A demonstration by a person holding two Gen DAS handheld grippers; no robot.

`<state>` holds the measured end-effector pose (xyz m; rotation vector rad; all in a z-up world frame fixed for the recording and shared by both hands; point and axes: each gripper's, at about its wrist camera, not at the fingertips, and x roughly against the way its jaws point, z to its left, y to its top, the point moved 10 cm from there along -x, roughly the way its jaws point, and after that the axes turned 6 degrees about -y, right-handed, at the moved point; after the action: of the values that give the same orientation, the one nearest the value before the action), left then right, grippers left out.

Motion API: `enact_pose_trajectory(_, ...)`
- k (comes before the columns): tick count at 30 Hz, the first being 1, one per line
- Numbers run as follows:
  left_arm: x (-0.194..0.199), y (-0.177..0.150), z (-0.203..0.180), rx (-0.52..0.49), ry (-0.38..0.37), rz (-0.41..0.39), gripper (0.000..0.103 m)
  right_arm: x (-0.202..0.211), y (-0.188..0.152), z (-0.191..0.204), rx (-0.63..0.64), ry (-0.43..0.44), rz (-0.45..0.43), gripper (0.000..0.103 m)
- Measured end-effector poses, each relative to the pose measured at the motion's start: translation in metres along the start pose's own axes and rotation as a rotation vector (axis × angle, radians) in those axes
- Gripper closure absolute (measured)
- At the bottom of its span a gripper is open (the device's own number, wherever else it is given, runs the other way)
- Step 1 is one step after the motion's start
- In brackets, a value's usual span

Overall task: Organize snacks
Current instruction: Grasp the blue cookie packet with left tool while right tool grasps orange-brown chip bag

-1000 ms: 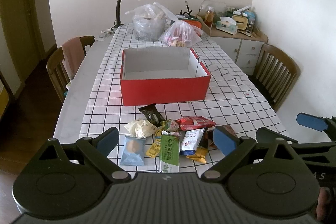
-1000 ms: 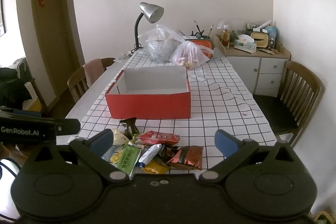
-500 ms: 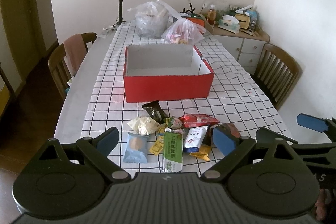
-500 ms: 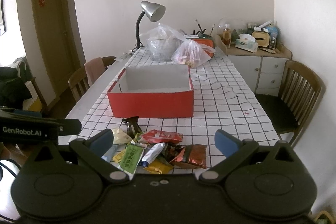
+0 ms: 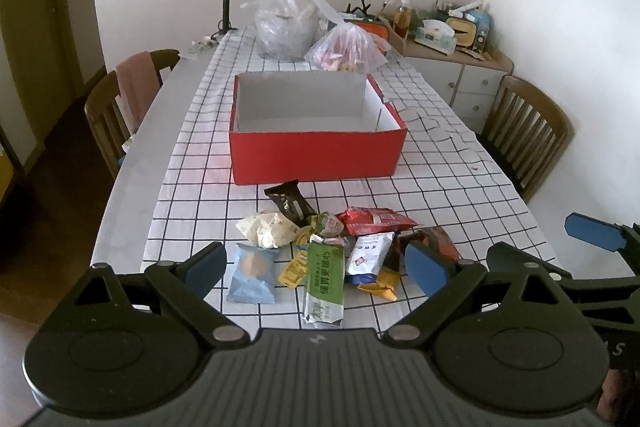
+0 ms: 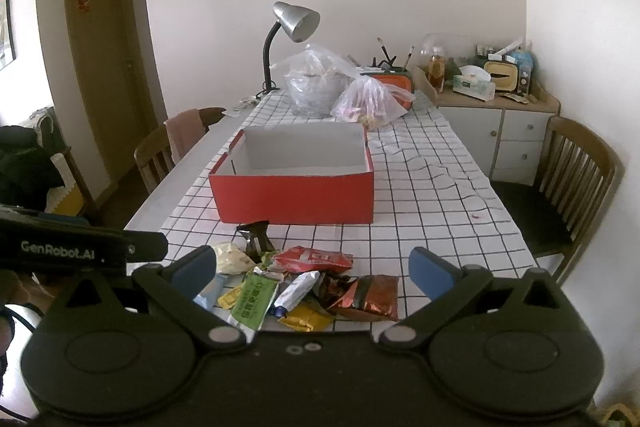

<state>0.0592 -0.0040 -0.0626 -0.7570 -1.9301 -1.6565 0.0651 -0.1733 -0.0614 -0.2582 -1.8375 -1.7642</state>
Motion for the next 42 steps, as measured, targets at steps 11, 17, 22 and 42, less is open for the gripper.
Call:
enact_pose_trajectory(11, -0.035, -0.01, 0.009, 0.018, 0.024, 0.087, 0.006, -0.035, -0.01, 0.002, 0.018, 0.05, 0.053, 0.0)
enact_pose_trajectory(17, -0.052, -0.011, 0.018, 0.049, 0.015, 0.093, 0.006, -0.065, -0.021, -0.014, -0.014, 0.051, 0.118, 0.001)
enact_pose_trajectory(22, -0.068, -0.008, 0.031, 0.064, 0.024, 0.079, 0.006, -0.091, -0.033, -0.033, -0.014, 0.033, 0.164, 0.002)
enact_pose_trajectory(42, -0.162, -0.045, 0.1, 0.143, 0.079, 0.266, 0.006, -0.197, -0.074, -0.066, -0.111, -0.067, 0.406, 0.009)
